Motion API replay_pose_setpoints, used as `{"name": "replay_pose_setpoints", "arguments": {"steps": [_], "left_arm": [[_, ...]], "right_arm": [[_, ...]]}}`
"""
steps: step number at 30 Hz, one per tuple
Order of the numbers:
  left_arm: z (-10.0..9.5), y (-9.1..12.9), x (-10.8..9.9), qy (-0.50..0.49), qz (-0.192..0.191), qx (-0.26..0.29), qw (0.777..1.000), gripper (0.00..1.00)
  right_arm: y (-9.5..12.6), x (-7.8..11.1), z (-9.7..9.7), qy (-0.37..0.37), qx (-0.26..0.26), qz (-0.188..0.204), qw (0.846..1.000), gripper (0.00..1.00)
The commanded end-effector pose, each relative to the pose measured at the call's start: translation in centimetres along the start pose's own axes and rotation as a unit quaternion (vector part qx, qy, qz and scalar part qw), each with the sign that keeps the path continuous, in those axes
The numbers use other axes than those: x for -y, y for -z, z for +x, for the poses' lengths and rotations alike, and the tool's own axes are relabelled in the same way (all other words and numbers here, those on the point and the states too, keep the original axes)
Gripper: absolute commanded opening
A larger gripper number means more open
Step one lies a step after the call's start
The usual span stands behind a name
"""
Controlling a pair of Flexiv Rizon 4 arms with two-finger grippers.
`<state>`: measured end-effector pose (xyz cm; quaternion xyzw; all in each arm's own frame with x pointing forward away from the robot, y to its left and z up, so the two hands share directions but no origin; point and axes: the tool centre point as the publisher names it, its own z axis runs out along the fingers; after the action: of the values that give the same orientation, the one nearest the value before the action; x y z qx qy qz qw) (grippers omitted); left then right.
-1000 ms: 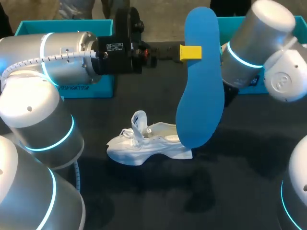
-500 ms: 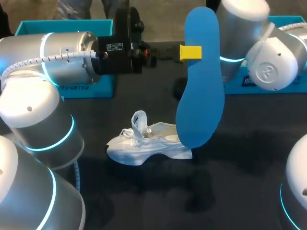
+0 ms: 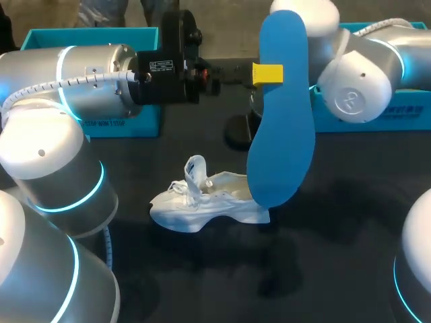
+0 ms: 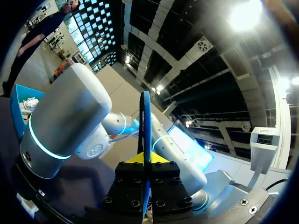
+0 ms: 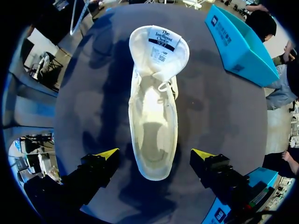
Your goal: Take the shoe out of the shoebox, open the shoe tongue, remove and reinsert the insole, then place the shoe into the shoebox
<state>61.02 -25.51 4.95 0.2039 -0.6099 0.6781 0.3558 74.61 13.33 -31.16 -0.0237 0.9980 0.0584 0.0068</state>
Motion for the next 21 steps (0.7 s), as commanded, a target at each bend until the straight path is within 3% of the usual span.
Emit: {"name": "replay_pose_setpoints", "arguments": {"steps": [1, 21], "left_arm": [[-0.01, -0.15, -0.09, 0.000, 0.001, 0.001, 1.000, 0.00], [-0.01, -0.15, -0.09, 0.000, 0.001, 0.001, 1.000, 0.00]], "right_arm": [[-0.10, -0.04, -0.07, -0.002, 0.001, -0.004, 1.000, 1.00], [-0.10, -0.04, -0.07, -0.002, 0.001, -0.004, 1.000, 1.00]]}}
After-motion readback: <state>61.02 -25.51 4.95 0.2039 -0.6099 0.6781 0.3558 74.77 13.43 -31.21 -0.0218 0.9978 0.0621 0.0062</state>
